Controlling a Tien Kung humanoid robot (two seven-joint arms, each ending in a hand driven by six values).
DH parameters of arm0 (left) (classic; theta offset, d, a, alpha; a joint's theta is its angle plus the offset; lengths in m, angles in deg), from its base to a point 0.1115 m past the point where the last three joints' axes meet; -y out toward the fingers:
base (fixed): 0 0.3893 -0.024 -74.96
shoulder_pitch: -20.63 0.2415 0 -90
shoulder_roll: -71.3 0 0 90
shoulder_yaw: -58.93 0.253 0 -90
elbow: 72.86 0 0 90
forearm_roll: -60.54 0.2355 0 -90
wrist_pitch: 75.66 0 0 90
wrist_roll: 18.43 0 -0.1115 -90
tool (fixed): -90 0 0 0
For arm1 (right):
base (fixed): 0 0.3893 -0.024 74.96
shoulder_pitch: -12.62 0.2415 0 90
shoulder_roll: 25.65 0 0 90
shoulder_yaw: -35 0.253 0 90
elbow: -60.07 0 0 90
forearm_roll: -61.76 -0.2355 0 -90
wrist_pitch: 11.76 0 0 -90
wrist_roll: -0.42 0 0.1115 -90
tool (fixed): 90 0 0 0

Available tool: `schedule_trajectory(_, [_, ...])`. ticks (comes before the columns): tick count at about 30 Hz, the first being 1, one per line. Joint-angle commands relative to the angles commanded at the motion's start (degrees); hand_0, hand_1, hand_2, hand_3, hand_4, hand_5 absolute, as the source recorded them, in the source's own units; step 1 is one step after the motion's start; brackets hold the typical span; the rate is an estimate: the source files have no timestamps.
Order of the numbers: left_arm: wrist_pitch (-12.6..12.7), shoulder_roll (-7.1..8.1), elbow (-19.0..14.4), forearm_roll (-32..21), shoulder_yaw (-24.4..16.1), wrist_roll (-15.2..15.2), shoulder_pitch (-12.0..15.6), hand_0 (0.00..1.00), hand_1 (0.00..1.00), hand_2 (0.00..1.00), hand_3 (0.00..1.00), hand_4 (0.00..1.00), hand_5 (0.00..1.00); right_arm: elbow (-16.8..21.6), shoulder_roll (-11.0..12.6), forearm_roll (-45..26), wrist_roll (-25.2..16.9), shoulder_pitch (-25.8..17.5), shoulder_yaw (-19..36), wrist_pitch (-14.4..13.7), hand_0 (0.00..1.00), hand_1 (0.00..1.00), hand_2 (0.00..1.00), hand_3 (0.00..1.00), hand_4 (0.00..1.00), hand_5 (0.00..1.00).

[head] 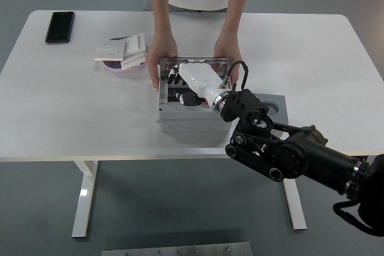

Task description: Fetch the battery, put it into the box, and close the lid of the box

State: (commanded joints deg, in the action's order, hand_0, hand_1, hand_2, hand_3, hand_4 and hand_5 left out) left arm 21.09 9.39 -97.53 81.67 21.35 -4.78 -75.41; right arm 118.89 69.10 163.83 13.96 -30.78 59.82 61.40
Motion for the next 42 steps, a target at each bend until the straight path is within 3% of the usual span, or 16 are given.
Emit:
schedule_trajectory(12, [0.10,-0.16,-0.01,-0.13,-0.06,0.05,0.30,0.640,0.741,0.592,0.536,0.415,0.002,3.85,1.27,1.79,1.61,-0.33,1.17,1.48,0.646,0.517,0.595,0.619,0.623,0.031])
schedule_trajectory(27, [0.46,-0.16,0.01,-1.68,0.60,-0.49,1.07,0.640,0.741,0.591,0.537,0.415,0.002,16.59,6.52,3.03,6.39,1.26,3.85,6.74,0.648,0.508,0.585,0.616,0.631,0.040])
schedule_trajectory(42, [0.57,-0.16,0.01,-1.87,0.65,-0.54,1.22,0.640,0.741,0.591,0.536,0.417,0.002,15.04,8.23,1.64,4.95,1.50,10.45,5.56,0.637,0.506,0.586,0.613,0.642,0.069])
